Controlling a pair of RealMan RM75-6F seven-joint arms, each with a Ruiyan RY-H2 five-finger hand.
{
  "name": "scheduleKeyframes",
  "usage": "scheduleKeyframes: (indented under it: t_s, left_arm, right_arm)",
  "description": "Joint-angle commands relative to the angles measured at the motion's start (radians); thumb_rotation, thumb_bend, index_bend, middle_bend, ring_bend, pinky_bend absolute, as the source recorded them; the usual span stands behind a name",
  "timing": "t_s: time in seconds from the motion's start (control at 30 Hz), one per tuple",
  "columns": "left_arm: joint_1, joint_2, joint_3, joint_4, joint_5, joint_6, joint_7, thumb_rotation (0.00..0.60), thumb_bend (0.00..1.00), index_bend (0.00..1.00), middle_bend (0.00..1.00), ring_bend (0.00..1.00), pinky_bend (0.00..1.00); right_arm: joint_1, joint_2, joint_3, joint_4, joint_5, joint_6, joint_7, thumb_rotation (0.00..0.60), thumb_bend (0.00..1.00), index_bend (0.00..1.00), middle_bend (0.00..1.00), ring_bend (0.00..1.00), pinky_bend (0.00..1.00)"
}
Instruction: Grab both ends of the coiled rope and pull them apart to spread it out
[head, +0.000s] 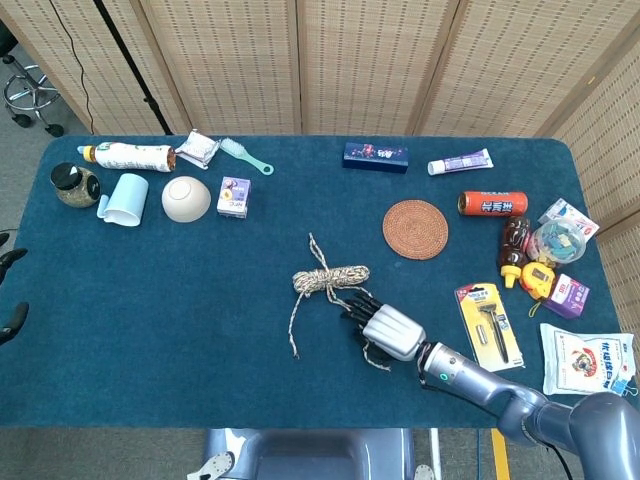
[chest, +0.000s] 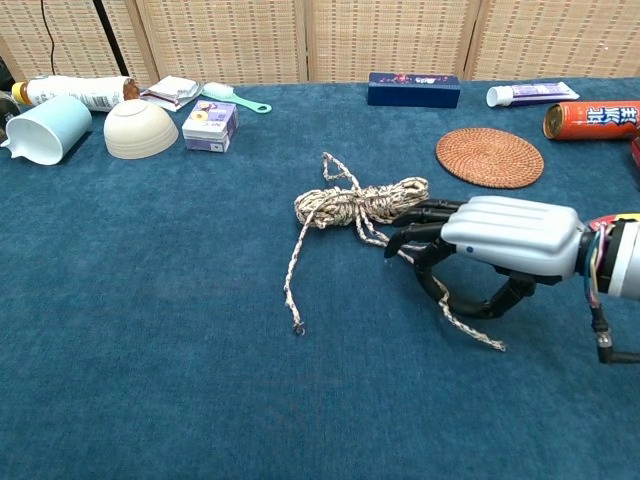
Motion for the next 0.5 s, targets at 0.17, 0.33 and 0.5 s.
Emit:
scheduleKeyframes:
  t_s: [0.17,0.33,0.5]
  left_arm:
    - [-0.026,-0.013,0.010,0.011,0.043,-0.031,0.001,0.597,0.36,0.18,0.09,0.17,0.01]
    - [-0.046,-0.020,0.017,0.019,0.073,-0.058,-0.004,0.597,0.36,0.19,0.11,0.19,0.01]
    - [-0.089,-0.036,0.025,0.036,0.131,-0.105,-0.003,0.596,0.36,0.21,0.12,0.20,0.01]
  right_arm:
    - [-0.009,0.011,0.014,-0.023,0.016,0.008,-0.007,0.600,0.51,0.58,0.19,0.07,0.00]
    - [-0.018,0.015,0.021,-0.034,0.029,0.012,-0.011,0.600,0.51,0.59,0.20,0.08,0.00]
    - [-0.031,0.020,0.034,-0.049,0.048,0.019,-0.016,0.600,0.51,0.59,0.20,0.08,0.00]
